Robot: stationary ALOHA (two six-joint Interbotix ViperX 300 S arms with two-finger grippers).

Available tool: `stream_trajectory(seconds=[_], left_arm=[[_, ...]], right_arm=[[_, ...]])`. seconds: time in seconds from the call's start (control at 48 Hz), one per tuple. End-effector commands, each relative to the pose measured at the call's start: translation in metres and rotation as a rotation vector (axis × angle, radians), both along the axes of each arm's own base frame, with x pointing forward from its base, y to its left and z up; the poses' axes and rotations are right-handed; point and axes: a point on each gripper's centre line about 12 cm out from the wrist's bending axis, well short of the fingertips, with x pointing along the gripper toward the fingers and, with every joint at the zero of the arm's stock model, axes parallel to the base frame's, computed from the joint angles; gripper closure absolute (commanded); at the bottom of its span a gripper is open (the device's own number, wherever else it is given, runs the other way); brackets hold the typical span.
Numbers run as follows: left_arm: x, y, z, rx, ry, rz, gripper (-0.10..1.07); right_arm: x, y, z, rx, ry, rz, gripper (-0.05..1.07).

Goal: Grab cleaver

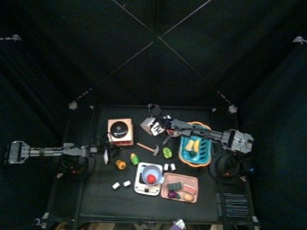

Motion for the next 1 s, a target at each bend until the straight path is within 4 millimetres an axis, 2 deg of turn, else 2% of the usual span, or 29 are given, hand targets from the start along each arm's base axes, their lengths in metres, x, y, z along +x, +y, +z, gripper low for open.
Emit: stream_trajectory(seconds=[0.0,0.208,0.583,0.792,0.979], left_arm=[[0.002,0.001,0.004,0.002,-0.012,0.002,0.31],[0.002,0.001,0.005,0.006,-0.015,0.002,0.31],[0.0,-0.001,-0.001,-0.03,-0.006,0.01,0.31],[-0.003,-0.003,-0.007,-0.025,0.014,0.001,0.32],[0.0,-0.002,0.001,-0.019,-0.01,0.001,0.32]], right_arm=[[-0.001,-0.006,0.02,-0.036,-0.049,-0.008,0.29],[-0.001,-0.007,0.019,-0.038,-0.045,-0.008,0.32],[0.004,-0.009,0.011,-0.032,-0.031,-0.008,0.5],[0.002,-0.011,0.01,-0.058,-0.013,0.0,0.51],[0.003,-0.008,0.009,-0.059,-0.001,0.008,0.51]])
